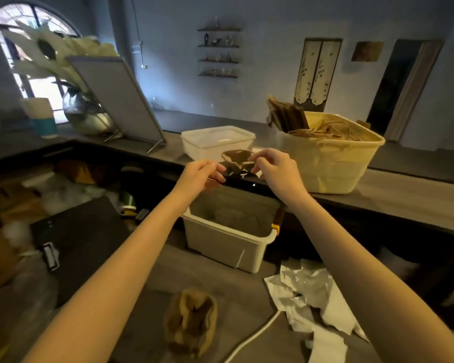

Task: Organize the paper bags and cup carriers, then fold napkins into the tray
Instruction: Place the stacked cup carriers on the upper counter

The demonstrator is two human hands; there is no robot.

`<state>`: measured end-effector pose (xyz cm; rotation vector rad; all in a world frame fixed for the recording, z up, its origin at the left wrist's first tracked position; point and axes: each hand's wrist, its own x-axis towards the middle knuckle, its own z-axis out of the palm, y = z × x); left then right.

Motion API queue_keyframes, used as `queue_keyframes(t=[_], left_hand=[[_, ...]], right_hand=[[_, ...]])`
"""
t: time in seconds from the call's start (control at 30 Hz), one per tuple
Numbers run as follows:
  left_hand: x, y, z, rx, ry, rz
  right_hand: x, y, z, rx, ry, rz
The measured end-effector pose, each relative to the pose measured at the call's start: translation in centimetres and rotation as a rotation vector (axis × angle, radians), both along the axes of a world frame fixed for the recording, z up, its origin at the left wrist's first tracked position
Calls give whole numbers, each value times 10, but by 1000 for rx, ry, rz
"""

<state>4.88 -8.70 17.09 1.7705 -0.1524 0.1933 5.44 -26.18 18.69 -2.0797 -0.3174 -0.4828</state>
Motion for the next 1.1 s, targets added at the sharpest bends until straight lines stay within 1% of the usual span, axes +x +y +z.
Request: queue_keyframes(t=[0.13,0.2,0.3,0.47,0.53,0.6,0.73,0.83,0.9,0.97,1.03,1.1], left_hand=[[-14,24,-36,39,121,45],[-26,39,-68,16,218,84],[-35,44,-99,-22,334,103],[-57,64,-158,-34,567,155],[-63,69,-176,-1,618,182],[-67,72,-191,50,640,203],[-70,75,-211,99,704,247],[-72,75,-226,133,894,166],[-76,76,-235,144,1026,96],[-78,77,-245,67,1106,48],[-81,77,-250,9,1120,56],[-80,77,-251,3,1086,89]], right_hand=[[-11,24,-43,28,93,37],[-19,42,-77,-15,166,47],[-19,47,-115,-38,281,34],[-26,59,-186,-299,525,55],[-30,61,-205,-338,638,77],[-36,64,-221,-308,771,132],[-54,70,-236,-170,1040,201],[-61,69,-246,-178,1193,289],[-63,69,-252,-168,1229,307],[-65,69,-256,-125,1228,301],[-66,69,-258,-70,1224,299],[-64,69,-255,-32,1200,295]])
